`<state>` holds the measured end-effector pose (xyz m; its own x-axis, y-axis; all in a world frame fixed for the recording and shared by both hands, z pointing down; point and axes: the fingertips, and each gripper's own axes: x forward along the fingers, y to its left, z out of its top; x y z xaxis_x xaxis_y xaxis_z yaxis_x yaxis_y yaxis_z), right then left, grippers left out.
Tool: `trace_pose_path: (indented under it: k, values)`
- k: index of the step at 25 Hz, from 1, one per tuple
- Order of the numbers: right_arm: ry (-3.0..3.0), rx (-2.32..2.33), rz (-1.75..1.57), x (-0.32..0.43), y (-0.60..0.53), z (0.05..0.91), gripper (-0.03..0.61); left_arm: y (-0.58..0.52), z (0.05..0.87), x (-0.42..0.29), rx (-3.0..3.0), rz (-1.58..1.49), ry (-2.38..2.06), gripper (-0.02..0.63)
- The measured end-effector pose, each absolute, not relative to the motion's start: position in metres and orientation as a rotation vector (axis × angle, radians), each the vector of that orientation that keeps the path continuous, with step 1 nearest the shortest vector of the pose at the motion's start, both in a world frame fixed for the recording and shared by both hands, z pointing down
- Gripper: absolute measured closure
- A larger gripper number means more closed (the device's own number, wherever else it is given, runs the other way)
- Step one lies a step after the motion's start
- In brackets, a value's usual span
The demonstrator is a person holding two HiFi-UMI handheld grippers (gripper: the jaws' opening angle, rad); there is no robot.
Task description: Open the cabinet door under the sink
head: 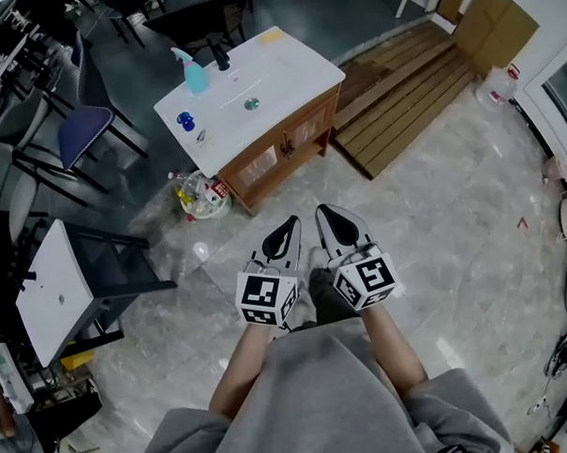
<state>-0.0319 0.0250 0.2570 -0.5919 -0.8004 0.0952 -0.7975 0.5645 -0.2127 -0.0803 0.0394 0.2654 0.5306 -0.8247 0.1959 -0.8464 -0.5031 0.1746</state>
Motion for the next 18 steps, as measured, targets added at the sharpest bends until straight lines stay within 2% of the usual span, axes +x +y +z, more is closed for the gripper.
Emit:
trace_pose_path:
  k: [18]
  values:
    - [2.747, -1.371, -0.635, 0.000, -0.119, 0.319, 0.568, -0.100, 0.321, -0.054, 2.391, 0.249, -1.428, 0.606]
